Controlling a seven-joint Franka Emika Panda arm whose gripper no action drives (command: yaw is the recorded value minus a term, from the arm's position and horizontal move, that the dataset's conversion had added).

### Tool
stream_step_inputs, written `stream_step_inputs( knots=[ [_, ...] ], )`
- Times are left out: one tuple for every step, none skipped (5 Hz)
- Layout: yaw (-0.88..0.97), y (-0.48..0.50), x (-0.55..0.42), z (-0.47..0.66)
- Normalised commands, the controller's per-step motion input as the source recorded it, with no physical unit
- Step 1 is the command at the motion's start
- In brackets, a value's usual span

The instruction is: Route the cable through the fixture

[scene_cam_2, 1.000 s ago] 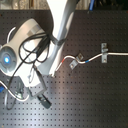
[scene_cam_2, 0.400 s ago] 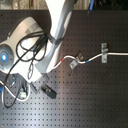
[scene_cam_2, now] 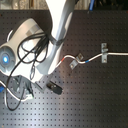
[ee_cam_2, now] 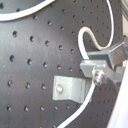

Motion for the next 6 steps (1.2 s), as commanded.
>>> stream_step_inputs(
  knots=[
    [-0.24, 0.010, -0.012, 0.16],
    [-0.22, 0.003, -0.076, 0.22],
    [-0.07, -0.153, -0.104, 0.30],
    [0.00, -0.234, -0.121, 0.28],
    [0.09, -0.280, -0.148, 0.02],
    [0.13, -0.265, -0.146, 0.01]
  ],
)
